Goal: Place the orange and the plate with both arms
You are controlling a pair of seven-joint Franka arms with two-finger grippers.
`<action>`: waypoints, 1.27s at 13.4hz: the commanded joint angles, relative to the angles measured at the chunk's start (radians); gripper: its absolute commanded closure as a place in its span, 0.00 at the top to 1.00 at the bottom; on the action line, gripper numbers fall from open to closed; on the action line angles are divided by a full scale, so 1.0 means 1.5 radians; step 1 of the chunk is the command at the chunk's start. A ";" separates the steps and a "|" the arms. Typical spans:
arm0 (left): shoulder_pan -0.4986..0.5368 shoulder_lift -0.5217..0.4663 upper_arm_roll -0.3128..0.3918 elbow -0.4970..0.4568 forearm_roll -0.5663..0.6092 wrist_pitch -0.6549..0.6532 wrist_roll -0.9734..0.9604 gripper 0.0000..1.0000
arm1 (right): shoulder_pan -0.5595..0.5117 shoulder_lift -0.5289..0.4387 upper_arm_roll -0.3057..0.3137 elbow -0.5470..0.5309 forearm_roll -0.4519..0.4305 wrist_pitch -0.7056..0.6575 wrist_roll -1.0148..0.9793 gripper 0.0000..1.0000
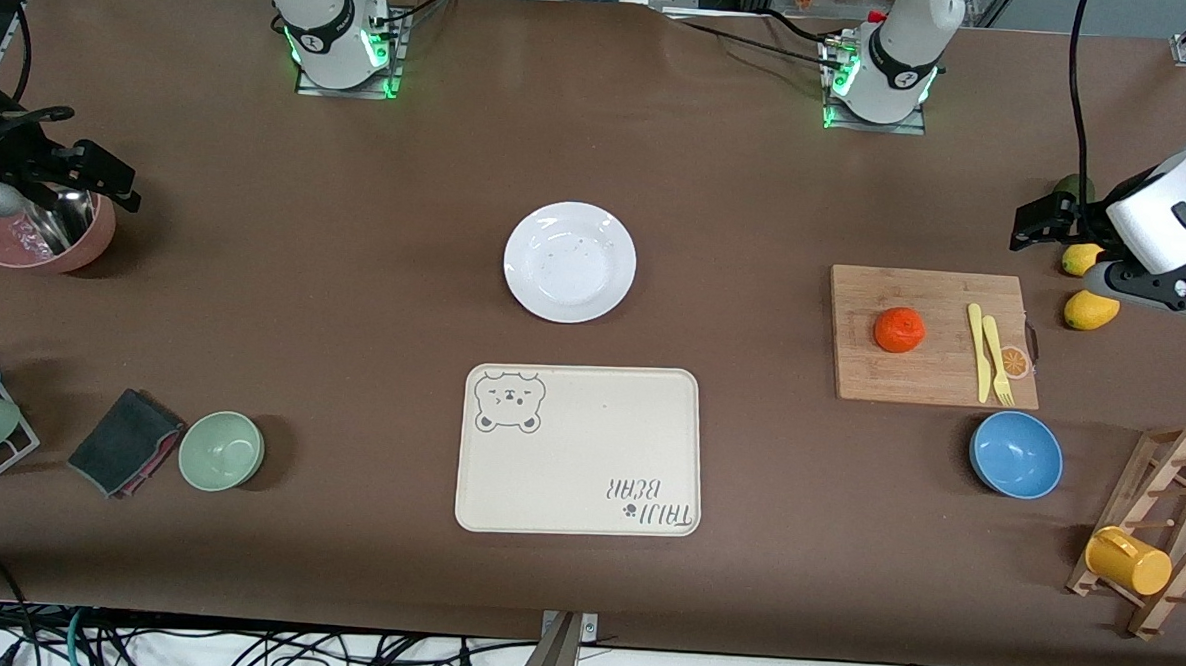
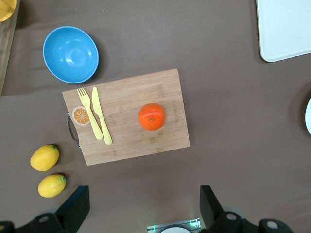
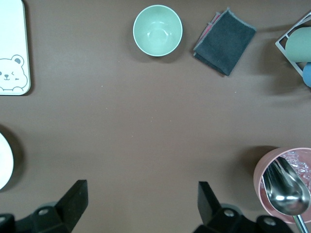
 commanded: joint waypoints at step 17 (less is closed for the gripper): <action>0.009 -0.002 0.004 0.011 -0.006 -0.020 0.009 1.00 | -0.004 0.003 0.001 0.008 -0.001 -0.006 -0.006 1.00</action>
